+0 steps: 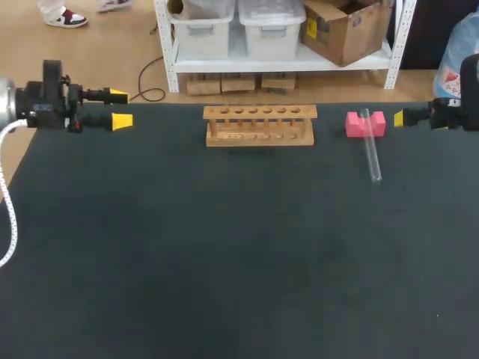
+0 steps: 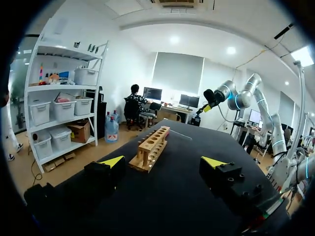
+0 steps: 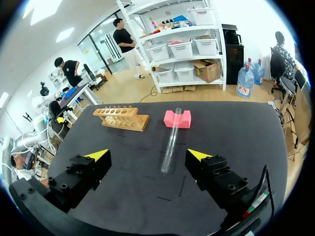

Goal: Grasp the test tube, adjust it, and insert it.

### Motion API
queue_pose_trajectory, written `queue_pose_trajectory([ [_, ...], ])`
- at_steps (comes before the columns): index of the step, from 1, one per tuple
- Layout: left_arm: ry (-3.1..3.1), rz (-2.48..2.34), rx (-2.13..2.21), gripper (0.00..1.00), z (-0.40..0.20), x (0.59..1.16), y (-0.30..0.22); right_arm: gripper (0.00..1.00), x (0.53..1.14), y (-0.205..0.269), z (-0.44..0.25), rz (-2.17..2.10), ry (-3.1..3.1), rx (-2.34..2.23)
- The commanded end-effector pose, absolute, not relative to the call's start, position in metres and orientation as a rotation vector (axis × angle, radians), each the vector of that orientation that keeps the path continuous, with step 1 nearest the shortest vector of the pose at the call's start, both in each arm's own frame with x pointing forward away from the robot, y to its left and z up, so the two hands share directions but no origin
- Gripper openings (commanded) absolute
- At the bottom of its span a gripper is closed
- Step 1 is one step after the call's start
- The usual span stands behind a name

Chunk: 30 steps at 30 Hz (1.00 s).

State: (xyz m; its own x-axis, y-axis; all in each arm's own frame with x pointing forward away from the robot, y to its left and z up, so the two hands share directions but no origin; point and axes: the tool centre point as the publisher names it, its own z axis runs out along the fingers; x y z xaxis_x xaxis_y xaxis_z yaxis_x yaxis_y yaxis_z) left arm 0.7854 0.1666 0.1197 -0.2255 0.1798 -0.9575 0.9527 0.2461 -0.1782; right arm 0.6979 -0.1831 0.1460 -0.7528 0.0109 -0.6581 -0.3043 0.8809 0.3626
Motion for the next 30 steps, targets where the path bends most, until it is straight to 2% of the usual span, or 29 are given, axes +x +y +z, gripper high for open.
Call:
queue_pose_trajectory([
  [1,1.607,-1.092,1.109,1.00,0.1143,0.7970,0.1550,1.00,0.6967,-0.1824,0.1470,0.592,2.361,-0.207],
  [30,1.612,-1.084,1.150,1.00,0.1135,0.7969,0.1466,1.00,0.6967,-0.1824,0.1470,0.592,2.361,-0.207],
])
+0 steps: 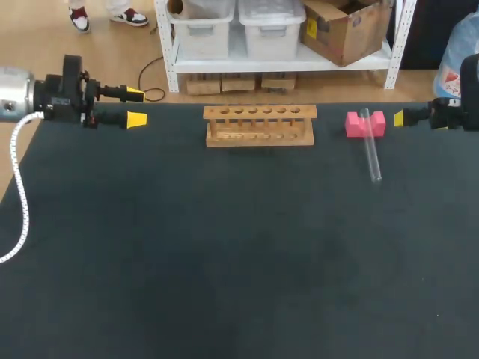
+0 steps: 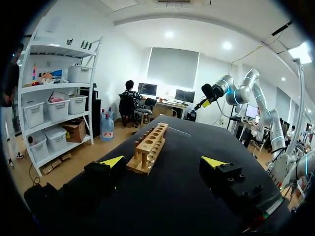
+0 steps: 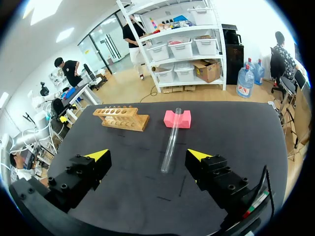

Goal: Grasp the test tube, adjust it, and insert it.

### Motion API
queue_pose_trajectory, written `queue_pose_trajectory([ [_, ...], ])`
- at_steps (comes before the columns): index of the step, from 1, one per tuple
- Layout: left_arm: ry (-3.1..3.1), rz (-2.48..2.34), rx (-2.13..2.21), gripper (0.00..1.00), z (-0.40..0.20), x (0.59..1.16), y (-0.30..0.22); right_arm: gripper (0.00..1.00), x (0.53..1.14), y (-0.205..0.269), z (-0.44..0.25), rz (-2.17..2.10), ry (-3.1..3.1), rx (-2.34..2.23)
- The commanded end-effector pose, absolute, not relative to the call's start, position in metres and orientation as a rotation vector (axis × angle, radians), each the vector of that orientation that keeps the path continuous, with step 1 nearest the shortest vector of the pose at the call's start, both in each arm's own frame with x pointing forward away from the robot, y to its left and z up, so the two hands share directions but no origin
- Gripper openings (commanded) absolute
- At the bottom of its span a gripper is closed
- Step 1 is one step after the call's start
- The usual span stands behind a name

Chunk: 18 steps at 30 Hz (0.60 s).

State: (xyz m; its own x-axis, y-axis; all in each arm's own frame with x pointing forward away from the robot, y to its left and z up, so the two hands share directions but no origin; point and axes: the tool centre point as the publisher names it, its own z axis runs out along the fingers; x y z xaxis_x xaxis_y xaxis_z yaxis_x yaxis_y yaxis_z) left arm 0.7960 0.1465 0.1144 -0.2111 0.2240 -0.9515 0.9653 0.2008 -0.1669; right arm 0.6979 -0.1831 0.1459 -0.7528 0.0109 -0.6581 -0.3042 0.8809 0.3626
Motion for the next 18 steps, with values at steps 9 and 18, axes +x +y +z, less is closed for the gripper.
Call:
queue_pose_trajectory([
  [9,1.612,-1.084,1.150,1.00,0.113,0.797,0.147,1.00,0.706,-0.178,0.143,0.425,2.447,-0.243],
  [18,1.612,-1.084,1.150,1.00,0.113,0.797,0.147,1.00,0.717,-0.179,0.139,0.099,2.436,-0.136],
])
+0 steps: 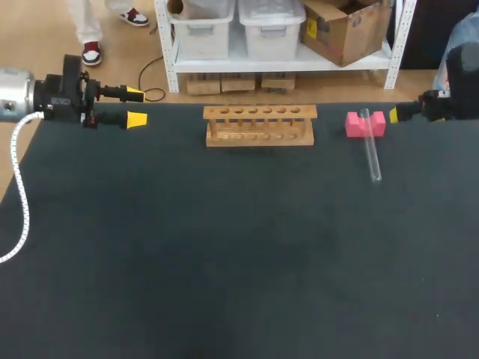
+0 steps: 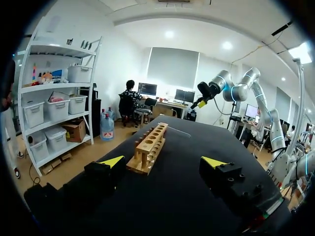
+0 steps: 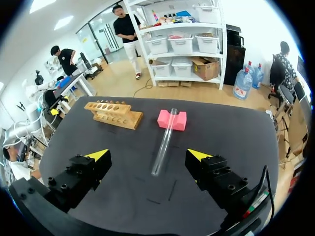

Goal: Grasp the test tube, adjust it, and insert it.

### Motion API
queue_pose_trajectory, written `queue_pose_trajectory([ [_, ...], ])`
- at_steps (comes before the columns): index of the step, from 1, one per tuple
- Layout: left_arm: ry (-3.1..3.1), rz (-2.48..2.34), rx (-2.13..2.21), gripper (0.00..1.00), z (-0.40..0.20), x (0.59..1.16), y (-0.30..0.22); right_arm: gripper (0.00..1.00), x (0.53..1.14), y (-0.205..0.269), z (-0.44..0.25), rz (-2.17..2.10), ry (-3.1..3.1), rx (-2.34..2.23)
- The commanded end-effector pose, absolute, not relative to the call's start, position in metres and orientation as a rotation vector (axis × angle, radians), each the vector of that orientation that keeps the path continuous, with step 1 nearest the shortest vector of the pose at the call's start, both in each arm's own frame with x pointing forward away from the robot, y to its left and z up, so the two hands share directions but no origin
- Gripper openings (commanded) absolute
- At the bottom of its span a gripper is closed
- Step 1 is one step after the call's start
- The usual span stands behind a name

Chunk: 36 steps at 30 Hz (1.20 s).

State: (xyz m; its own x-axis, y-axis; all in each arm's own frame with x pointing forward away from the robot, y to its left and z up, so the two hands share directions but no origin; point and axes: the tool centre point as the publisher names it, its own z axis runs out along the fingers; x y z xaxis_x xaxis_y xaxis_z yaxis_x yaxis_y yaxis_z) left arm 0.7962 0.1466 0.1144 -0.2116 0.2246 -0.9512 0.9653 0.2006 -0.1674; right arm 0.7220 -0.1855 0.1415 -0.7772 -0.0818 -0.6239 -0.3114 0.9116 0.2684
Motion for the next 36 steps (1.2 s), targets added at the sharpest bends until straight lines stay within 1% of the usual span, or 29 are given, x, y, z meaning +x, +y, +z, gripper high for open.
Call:
queue_pose_trajectory([
  [1,1.612,-1.084,1.150,1.00,0.113,0.797,0.147,1.00,0.719,-0.179,0.137,0.080,2.434,-0.126],
  [11,1.612,-1.084,1.150,1.00,0.113,0.797,0.147,1.00,0.739,-0.176,0.113,-0.138,2.417,-0.074],
  [23,1.612,-1.084,1.150,1.00,0.113,0.797,0.147,1.00,0.766,-0.167,0.095,-0.210,2.378,-0.075],
  [36,1.612,-1.084,1.150,1.00,0.113,0.797,0.147,1.00,0.773,-0.160,0.084,-0.207,2.281,-0.058],
])
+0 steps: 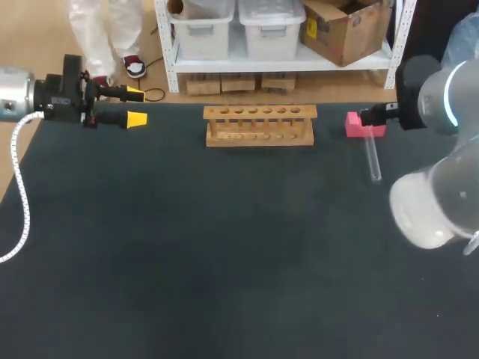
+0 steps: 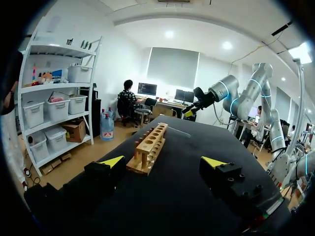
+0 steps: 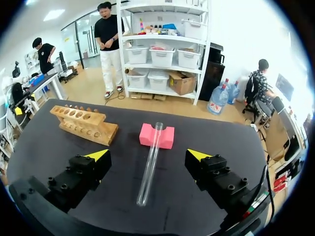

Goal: Grasp the test tube, adjust it, and insert it.

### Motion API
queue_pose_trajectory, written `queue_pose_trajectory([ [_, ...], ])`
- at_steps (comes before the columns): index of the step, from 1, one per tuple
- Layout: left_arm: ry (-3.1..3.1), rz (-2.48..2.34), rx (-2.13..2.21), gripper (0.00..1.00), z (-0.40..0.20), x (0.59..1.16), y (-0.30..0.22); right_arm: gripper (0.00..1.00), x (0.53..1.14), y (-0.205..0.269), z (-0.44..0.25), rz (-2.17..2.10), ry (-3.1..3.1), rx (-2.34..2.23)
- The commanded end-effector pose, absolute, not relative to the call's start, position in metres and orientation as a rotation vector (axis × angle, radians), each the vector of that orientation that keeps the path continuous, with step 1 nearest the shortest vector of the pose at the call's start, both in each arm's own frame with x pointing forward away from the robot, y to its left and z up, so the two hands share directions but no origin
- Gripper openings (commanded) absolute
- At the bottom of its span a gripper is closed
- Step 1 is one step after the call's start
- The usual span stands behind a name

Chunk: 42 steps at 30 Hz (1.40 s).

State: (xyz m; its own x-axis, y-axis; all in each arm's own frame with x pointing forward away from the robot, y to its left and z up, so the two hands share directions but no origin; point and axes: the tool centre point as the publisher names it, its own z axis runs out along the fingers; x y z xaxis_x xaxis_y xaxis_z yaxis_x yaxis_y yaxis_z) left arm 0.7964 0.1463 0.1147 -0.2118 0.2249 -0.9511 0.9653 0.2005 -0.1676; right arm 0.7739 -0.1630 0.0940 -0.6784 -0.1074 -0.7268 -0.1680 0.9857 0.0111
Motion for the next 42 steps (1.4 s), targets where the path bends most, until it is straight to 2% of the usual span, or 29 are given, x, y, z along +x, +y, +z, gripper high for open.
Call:
queue_pose_trajectory([
  [1,1.612,-1.084,1.150,1.00,0.113,0.797,0.147,1.00,0.774,-0.160,0.082,-0.204,2.279,-0.059],
  [25,1.612,-1.084,1.150,1.00,0.113,0.797,0.147,1.00,0.787,-0.164,0.029,0.162,2.225,-0.151],
  [42,1.612,-1.084,1.150,1.00,0.113,0.797,0.147,1.00,0.800,-0.165,0.005,0.246,2.258,-0.240],
])
